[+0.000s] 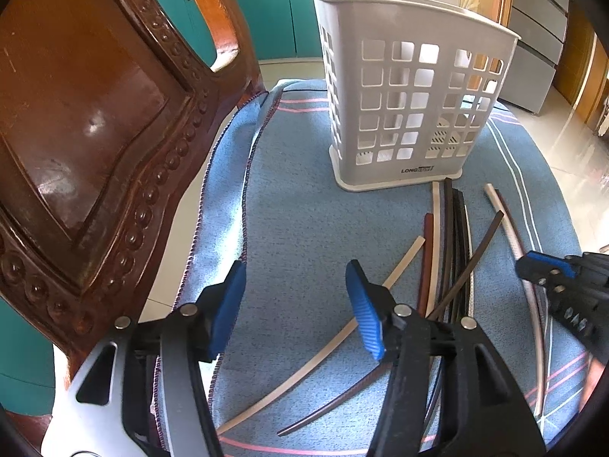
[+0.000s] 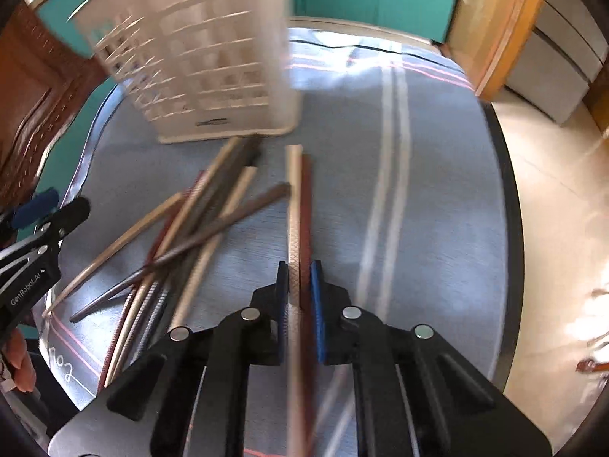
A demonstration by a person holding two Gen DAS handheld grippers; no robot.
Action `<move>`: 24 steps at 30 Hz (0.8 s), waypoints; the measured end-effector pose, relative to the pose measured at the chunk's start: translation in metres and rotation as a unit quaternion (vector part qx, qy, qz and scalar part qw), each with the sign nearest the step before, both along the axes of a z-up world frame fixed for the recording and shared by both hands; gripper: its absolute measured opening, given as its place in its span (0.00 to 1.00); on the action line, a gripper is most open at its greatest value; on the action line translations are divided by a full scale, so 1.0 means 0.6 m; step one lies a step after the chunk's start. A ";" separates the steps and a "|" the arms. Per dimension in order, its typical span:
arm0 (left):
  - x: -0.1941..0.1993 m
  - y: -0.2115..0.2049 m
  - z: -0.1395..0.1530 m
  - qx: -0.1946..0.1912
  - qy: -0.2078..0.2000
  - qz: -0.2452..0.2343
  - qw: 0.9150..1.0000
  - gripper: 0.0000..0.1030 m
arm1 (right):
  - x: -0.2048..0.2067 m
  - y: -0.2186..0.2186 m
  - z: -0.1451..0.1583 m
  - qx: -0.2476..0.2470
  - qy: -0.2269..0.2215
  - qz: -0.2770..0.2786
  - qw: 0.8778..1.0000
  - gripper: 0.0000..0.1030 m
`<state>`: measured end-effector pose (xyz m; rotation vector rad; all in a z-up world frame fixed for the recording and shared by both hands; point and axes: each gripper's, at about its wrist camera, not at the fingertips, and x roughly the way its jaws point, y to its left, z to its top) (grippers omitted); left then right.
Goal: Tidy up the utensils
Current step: 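Close the right tool on a light wood and a dark red chopstick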
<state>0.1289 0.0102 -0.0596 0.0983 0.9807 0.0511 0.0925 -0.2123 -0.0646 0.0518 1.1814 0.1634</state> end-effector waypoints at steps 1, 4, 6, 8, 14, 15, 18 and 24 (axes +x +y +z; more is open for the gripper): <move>0.000 0.001 0.002 -0.001 0.000 0.001 1.000 0.54 | -0.004 -0.010 0.004 0.007 -0.001 -0.005 1.000 0.12; 0.000 0.001 0.002 -0.003 0.001 0.003 1.000 0.54 | -0.008 -0.023 0.012 0.019 -0.004 -0.011 1.000 0.12; 0.002 0.004 0.002 -0.005 0.003 0.003 1.000 0.55 | -0.009 -0.024 0.014 0.025 -0.004 -0.009 1.000 0.12; 0.003 0.007 0.003 -0.008 0.005 0.001 1.000 0.56 | -0.013 -0.021 0.016 0.026 -0.003 -0.006 1.000 0.12; 0.005 0.010 0.004 -0.014 0.007 -0.013 1.000 0.65 | -0.002 -0.023 0.020 0.027 -0.007 -0.012 1.000 0.12; 0.004 0.009 0.004 -0.018 0.007 -0.018 1.000 0.65 | 0.001 -0.022 0.019 0.023 -0.008 -0.013 1.000 0.12; 0.001 0.004 0.004 -0.030 0.007 -0.039 0.999 0.65 | 0.007 -0.019 0.016 0.020 -0.008 -0.015 1.000 0.13; 0.010 -0.014 -0.021 -0.007 0.026 -0.054 0.998 0.56 | 0.023 -0.015 0.005 -0.011 -0.014 -0.023 1.000 0.13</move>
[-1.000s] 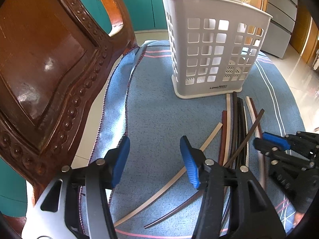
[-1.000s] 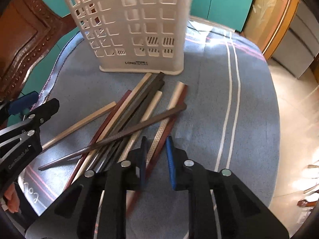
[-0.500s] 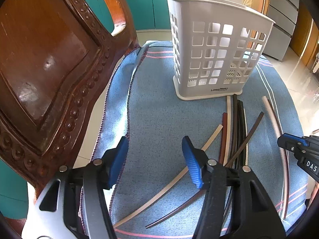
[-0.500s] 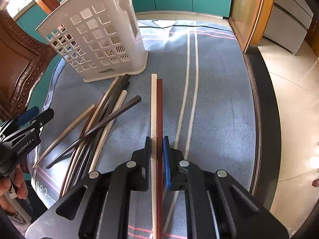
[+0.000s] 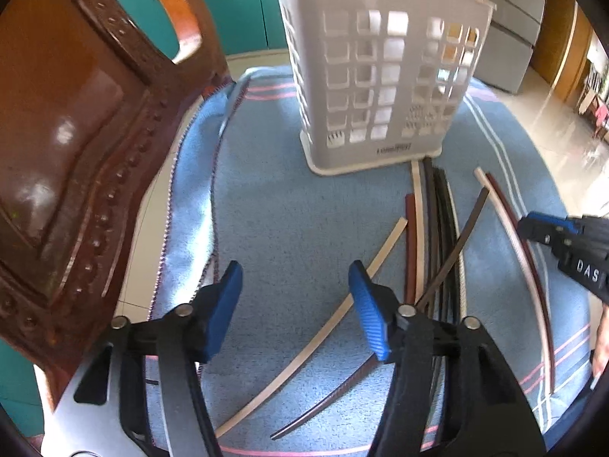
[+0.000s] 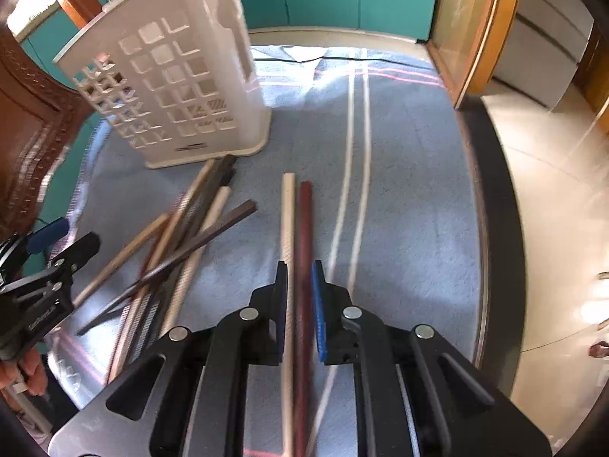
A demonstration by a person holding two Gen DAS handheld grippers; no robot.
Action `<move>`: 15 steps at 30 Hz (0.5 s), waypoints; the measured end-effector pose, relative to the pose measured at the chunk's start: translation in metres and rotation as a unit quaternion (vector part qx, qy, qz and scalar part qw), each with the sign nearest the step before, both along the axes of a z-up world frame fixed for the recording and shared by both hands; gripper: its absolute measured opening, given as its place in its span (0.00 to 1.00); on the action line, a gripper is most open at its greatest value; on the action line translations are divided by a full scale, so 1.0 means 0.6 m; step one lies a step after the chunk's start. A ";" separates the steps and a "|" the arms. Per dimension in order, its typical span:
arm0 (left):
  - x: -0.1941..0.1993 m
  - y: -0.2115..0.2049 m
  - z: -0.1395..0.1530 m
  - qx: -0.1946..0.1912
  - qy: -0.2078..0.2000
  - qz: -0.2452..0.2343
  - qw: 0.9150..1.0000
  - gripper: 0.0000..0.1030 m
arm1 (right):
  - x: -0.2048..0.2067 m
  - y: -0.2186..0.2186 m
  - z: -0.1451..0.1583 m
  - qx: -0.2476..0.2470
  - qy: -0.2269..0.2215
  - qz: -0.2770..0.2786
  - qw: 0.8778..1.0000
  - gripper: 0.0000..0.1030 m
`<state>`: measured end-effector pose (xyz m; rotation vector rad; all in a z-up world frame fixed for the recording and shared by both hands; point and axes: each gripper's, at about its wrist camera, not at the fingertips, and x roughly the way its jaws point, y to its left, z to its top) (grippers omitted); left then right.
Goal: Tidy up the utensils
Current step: 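Close the right tool on a light wood and a dark red chopstick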
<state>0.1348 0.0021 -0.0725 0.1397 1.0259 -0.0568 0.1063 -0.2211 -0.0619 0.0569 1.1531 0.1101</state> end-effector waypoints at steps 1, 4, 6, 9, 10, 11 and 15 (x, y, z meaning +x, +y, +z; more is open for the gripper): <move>0.001 -0.003 -0.003 0.001 0.002 -0.001 1.000 0.56 | 0.004 0.000 -0.006 0.002 0.004 0.000 1.000 0.13; 0.000 -0.007 0.000 -0.002 -0.001 -0.004 1.000 0.56 | 0.008 0.002 -0.014 -0.005 0.007 0.005 1.000 0.12; -0.003 -0.011 0.001 -0.006 -0.005 -0.010 1.000 0.56 | 0.006 0.005 -0.017 -0.006 0.004 0.009 1.000 0.13; -0.007 -0.019 0.005 -0.009 -0.005 -0.020 1.000 0.56 | 0.007 0.007 -0.019 -0.010 0.002 0.015 1.000 0.13; -0.011 -0.017 0.006 -0.010 -0.003 -0.023 1.000 0.56 | 0.009 0.004 -0.019 -0.005 0.001 0.013 1.000 0.13; -0.013 -0.017 0.005 -0.009 -0.001 -0.027 1.000 0.56 | 0.012 0.002 -0.020 -0.001 0.000 0.010 1.000 0.13; -0.011 -0.024 -0.010 -0.001 0.011 -0.036 0.999 0.56 | 0.025 0.005 -0.021 -0.013 -0.007 0.003 1.000 0.13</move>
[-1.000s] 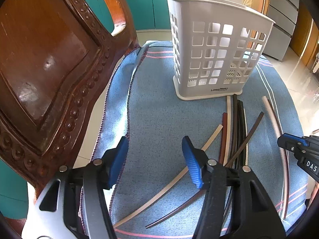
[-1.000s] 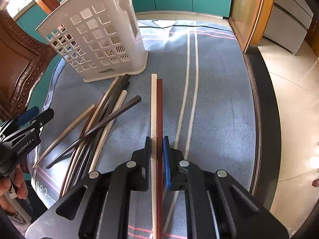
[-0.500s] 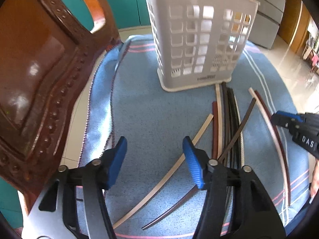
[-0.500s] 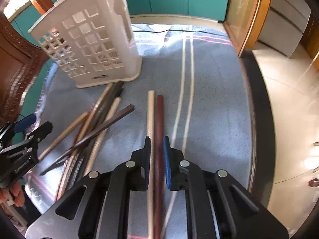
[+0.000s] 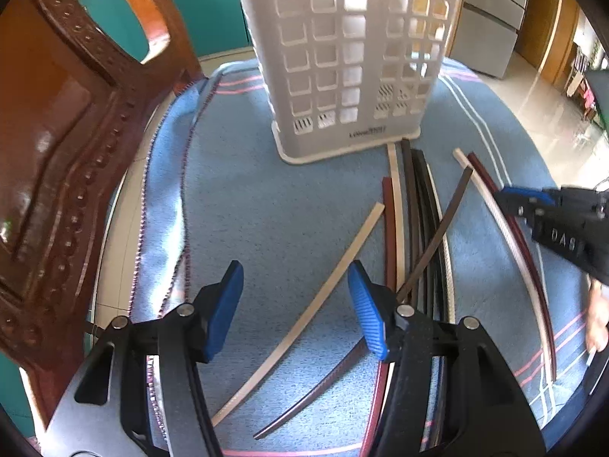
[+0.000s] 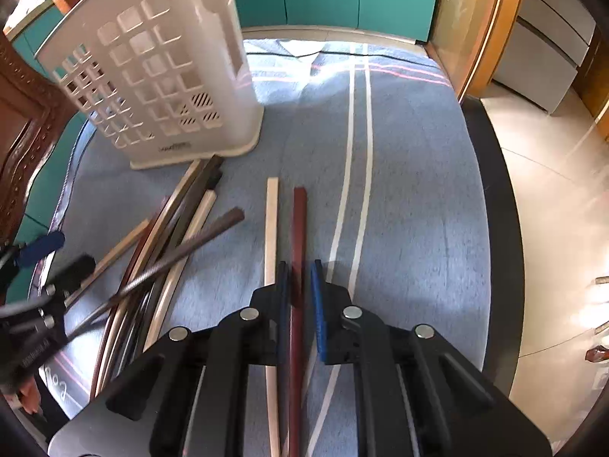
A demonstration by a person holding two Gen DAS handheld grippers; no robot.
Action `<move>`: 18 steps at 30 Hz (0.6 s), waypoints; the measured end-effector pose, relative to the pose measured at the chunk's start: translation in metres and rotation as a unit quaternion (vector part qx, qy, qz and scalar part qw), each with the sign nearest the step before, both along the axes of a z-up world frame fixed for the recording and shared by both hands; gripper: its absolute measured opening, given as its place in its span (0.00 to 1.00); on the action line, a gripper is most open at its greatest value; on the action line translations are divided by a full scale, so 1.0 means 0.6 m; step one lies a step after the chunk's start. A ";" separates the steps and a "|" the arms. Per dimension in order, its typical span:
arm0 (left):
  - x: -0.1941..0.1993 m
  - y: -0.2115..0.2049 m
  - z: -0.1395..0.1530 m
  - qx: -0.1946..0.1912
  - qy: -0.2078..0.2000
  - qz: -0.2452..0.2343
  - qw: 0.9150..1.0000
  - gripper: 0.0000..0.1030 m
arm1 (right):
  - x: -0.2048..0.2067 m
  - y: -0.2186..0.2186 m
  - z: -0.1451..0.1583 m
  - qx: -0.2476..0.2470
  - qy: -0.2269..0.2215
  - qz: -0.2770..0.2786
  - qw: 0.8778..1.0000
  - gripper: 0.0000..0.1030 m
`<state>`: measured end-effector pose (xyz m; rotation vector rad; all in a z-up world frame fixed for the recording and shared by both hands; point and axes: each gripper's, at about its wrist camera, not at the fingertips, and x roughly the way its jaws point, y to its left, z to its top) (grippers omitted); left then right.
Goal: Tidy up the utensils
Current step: 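Close the right tool on a light wood and a dark red chopstick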
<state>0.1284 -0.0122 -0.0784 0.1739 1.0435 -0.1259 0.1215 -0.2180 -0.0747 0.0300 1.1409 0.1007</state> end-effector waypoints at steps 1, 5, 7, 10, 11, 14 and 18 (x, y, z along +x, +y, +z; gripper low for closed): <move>0.001 -0.005 -0.004 0.003 0.003 -0.004 1.000 0.56 | 0.003 0.004 0.001 -0.006 0.000 0.000 1.000 0.13; 0.004 -0.017 -0.020 0.010 0.007 -0.013 1.000 0.56 | 0.010 0.016 -0.001 -0.021 -0.002 0.002 1.000 0.13; 0.008 -0.024 -0.026 0.015 0.008 -0.016 1.000 0.56 | 0.012 0.017 -0.002 -0.021 -0.003 0.001 1.000 0.14; 0.016 -0.033 -0.029 0.016 0.001 -0.017 1.000 0.56 | 0.016 0.019 -0.003 -0.024 -0.008 0.002 1.000 0.15; 0.018 -0.035 -0.029 0.015 0.001 -0.016 1.000 0.56 | 0.019 0.022 -0.003 -0.027 -0.011 0.004 1.000 0.16; 0.025 -0.042 -0.029 0.008 -0.002 -0.017 1.000 0.48 | 0.023 0.029 -0.005 -0.037 -0.020 0.012 0.999 0.18; 0.027 -0.055 -0.029 -0.017 0.003 -0.032 0.999 0.17 | 0.025 0.029 -0.006 -0.034 -0.019 0.019 0.999 0.16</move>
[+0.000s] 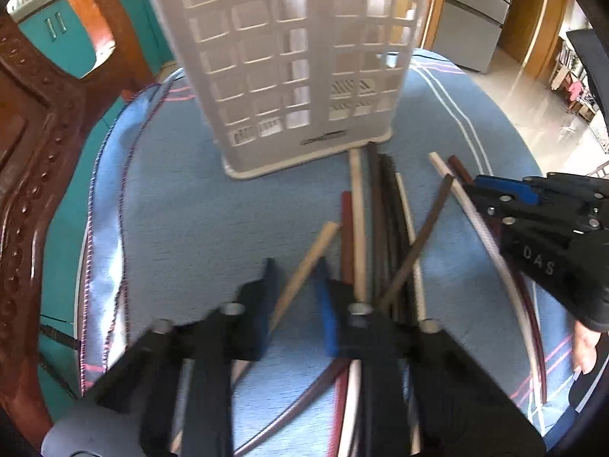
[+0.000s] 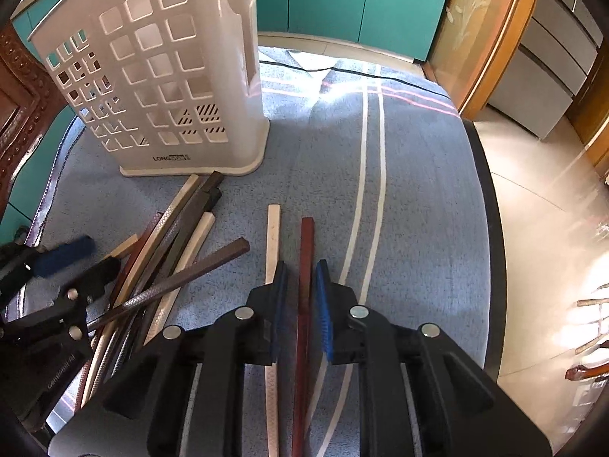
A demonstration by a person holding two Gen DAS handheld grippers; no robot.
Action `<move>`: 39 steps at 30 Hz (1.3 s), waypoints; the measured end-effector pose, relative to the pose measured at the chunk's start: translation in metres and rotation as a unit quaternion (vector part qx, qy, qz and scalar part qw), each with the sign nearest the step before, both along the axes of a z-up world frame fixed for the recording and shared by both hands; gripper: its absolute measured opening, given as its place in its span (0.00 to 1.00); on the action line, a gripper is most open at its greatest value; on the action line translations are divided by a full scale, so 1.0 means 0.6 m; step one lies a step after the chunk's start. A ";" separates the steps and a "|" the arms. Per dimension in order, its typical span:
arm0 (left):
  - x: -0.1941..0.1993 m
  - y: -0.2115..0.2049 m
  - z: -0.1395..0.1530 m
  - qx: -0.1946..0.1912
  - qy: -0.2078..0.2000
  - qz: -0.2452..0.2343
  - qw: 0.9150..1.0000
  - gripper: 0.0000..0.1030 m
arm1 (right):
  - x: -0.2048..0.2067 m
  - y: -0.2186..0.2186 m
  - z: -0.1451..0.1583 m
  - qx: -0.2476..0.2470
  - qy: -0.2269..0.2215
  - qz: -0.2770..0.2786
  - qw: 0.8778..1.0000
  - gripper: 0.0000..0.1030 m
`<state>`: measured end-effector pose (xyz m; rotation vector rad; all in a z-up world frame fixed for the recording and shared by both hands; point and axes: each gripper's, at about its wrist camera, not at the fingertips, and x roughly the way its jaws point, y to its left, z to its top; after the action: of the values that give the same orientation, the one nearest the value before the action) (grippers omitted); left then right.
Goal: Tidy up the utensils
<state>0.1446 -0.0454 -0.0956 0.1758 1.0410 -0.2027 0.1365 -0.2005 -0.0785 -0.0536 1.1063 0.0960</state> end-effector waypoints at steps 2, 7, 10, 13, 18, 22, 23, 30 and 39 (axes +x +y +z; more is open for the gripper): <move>-0.004 -0.001 0.001 0.000 -0.002 0.000 1.000 0.14 | 0.005 -0.005 0.000 0.014 0.002 0.004 1.000 0.07; -0.005 0.003 0.016 -0.009 -0.017 0.013 1.000 0.07 | 0.001 -0.013 0.006 0.024 -0.007 0.005 1.000 0.07; -0.015 0.018 0.052 -0.033 -0.046 0.018 0.998 0.07 | -0.019 -0.024 0.042 0.041 -0.039 0.005 0.998 0.07; -0.040 0.035 0.102 -0.069 -0.094 0.025 0.993 0.07 | -0.048 -0.038 0.084 0.065 -0.077 0.003 0.995 0.07; -0.088 0.069 0.172 -0.128 -0.171 0.036 0.976 0.07 | -0.095 -0.062 0.153 0.112 -0.141 0.013 0.984 0.07; -0.098 0.106 0.188 -0.167 -0.178 0.058 0.968 0.06 | -0.104 -0.072 0.166 0.123 -0.159 0.008 0.979 0.07; -0.099 0.111 0.188 -0.170 -0.181 0.062 0.967 0.07 | -0.104 -0.072 0.165 0.122 -0.158 0.009 0.980 0.07; -0.110 0.125 0.207 -0.181 -0.209 0.073 0.958 0.07 | -0.123 -0.094 0.185 0.152 -0.182 0.002 0.971 0.07; -0.133 0.153 0.239 -0.203 -0.252 0.093 0.941 0.07 | -0.148 -0.136 0.220 0.204 -0.227 -0.014 0.952 0.07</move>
<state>0.0647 0.0461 0.0477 -0.2391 0.4831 -0.1832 0.0480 -0.2819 0.0537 0.2992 0.6099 0.2727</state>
